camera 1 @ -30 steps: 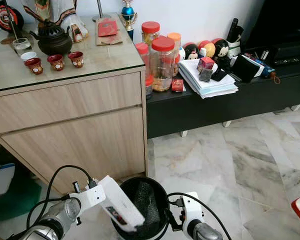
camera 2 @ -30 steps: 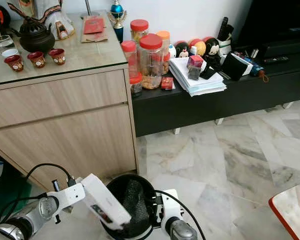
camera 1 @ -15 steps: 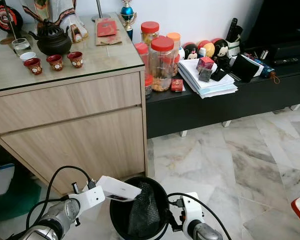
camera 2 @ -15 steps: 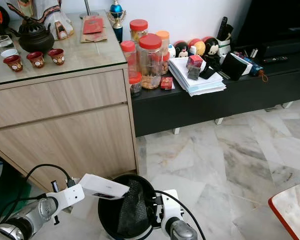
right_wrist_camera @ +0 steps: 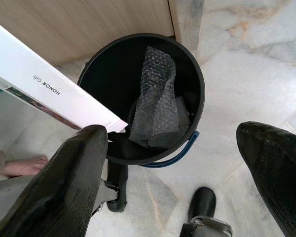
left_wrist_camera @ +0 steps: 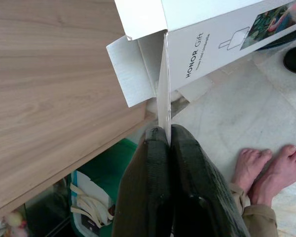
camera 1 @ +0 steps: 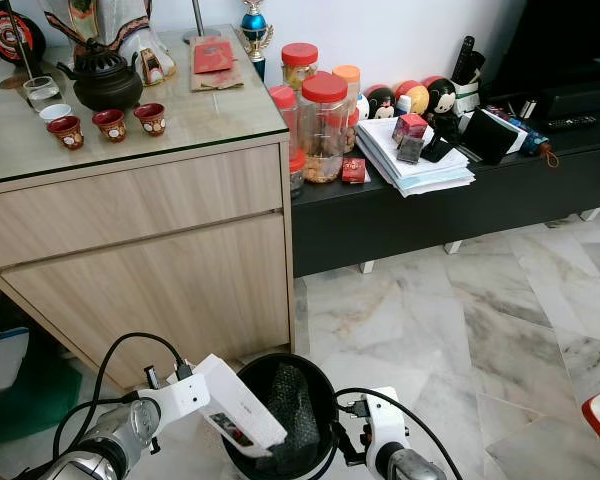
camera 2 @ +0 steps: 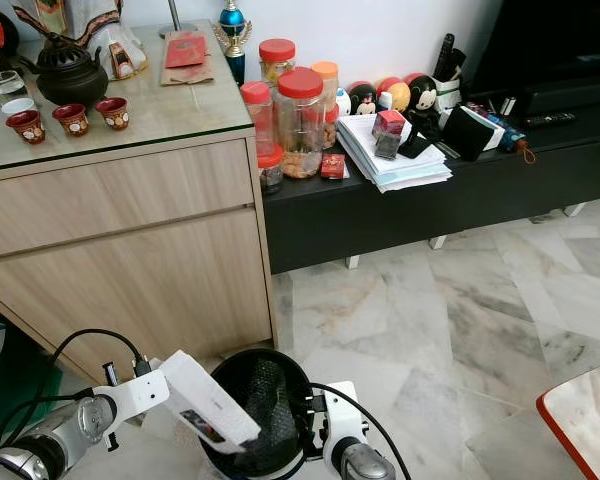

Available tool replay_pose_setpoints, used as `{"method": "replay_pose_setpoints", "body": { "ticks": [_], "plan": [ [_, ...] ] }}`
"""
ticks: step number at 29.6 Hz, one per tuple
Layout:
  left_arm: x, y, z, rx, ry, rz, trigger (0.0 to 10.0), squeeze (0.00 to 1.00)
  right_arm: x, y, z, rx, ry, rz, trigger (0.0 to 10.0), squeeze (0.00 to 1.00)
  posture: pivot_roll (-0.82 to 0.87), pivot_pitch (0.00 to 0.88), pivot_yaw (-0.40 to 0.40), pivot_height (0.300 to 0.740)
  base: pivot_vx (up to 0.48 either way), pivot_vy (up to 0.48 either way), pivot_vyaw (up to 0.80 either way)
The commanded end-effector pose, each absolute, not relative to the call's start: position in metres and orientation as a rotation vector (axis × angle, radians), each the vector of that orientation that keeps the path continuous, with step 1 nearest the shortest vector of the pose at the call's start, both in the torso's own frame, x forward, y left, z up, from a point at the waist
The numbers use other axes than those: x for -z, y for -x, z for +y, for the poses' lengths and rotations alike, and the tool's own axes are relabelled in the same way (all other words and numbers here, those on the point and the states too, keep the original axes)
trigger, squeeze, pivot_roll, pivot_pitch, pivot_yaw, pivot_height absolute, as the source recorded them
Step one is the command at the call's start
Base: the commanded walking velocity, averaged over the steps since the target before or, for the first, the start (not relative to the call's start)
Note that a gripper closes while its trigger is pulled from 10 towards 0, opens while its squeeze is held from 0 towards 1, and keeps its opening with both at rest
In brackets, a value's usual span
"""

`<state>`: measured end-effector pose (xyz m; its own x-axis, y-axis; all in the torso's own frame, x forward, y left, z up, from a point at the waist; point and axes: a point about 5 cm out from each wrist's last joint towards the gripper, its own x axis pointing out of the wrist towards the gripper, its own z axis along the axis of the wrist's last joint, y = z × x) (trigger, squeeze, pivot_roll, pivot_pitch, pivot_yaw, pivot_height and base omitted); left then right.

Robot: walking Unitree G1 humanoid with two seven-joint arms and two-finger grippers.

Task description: Picking trash to rubbish bin

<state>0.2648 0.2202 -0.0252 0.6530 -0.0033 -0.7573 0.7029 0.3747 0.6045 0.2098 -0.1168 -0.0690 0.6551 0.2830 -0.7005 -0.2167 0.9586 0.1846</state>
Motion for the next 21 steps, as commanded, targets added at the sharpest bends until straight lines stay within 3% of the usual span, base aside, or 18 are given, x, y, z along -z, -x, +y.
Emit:
{"method": "replay_pose_setpoints", "body": {
  "ticks": [1,11,12,21],
  "plan": [
    [0.0246,-0.2656,0.2221,0.511,-1.127,0.762,10.0,0.00,0.0709,-0.2068,-0.1167,-0.276,-0.093,0.821,10.0,0.00,-0.07,0.082,0.021,0.740,0.000,0.000,0.00],
    [0.0233,-0.2675,0.2207,0.511,-1.120,0.754,10.0,0.00,0.0704,-0.2074,-0.1156,-0.278,-0.096,0.818,10.0,0.00,-0.07,0.083,0.021,0.740,0.000,0.000,0.00],
    [0.0234,-0.2674,0.2205,0.513,-1.113,0.757,10.0,1.00,0.0703,-0.2076,-0.1157,-0.277,-0.096,0.818,10.0,0.00,-0.07,0.083,0.021,0.740,0.000,0.000,0.00],
    [0.0243,-0.2662,0.2216,0.510,-1.113,0.766,10.0,1.00,0.0710,-0.2065,-0.1162,-0.277,-0.095,0.821,10.0,0.00,-0.07,0.084,0.019,0.740,0.000,0.000,0.00]
  ]
}}
